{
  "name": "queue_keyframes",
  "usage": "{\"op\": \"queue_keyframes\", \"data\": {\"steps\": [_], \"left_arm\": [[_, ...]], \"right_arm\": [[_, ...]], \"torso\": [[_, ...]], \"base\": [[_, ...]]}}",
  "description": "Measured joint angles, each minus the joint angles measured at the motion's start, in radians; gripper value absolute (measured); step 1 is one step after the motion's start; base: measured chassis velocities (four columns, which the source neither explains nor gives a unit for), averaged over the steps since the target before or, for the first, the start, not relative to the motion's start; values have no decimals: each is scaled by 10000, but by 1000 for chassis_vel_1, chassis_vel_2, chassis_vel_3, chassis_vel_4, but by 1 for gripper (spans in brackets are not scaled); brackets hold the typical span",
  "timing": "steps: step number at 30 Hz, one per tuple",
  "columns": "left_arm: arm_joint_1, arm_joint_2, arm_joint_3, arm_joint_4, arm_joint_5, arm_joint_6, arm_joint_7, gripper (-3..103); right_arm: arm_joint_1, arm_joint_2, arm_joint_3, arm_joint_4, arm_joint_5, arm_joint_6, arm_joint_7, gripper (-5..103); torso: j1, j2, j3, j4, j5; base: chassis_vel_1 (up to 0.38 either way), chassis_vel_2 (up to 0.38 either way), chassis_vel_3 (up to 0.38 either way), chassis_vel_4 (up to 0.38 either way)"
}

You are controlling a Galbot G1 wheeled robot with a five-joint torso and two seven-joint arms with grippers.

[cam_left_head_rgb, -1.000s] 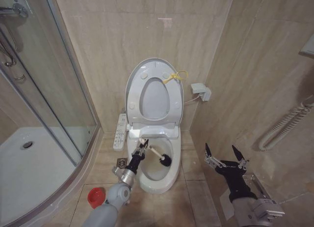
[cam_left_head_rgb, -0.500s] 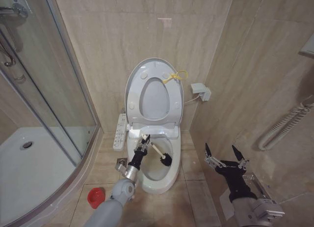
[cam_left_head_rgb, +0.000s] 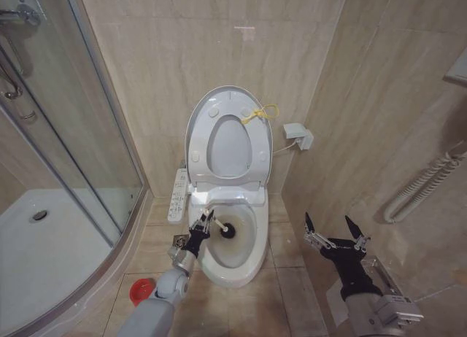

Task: Open the toilet lid, clean the toilet bowl with a toilet brush, close the toilet lid, and flush.

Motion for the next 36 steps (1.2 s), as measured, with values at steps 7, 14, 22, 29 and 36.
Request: {"op": "queue_keyframes", "data": {"steps": [7,14,22,29,36], "left_arm": [[161,425,-171,-1221,-2095,-46,1109,20],[575,450,-308,-1615,-2115,-38,1131,20],[970,516,-692,-1456,-1031,-511,1164,20],[1830,755,-875,-2311,-749,-320,1295,20],[1979,1188,-1162,-3257,-148,-413,1148,20]], "right_arm": [[0,0,0,0,0,0,0,100],[0,0,0,0,0,0,0,100],[0,0,0,0,0,0,0,100],[0,0,0,0,0,0,0,100],[0,0,0,0,0,0,0,100]], "torso": [[0,0,-1,3,2],[-1,0,-1,3,1],[0,0,-1,2,1],[-1,0,-2,3,0],[-1,1,-2,2,1]], "base": [[0,0,0,0],[0,0,0,0],[0,0,0,0],[0,0,0,0],[0,0,0,0]]}}
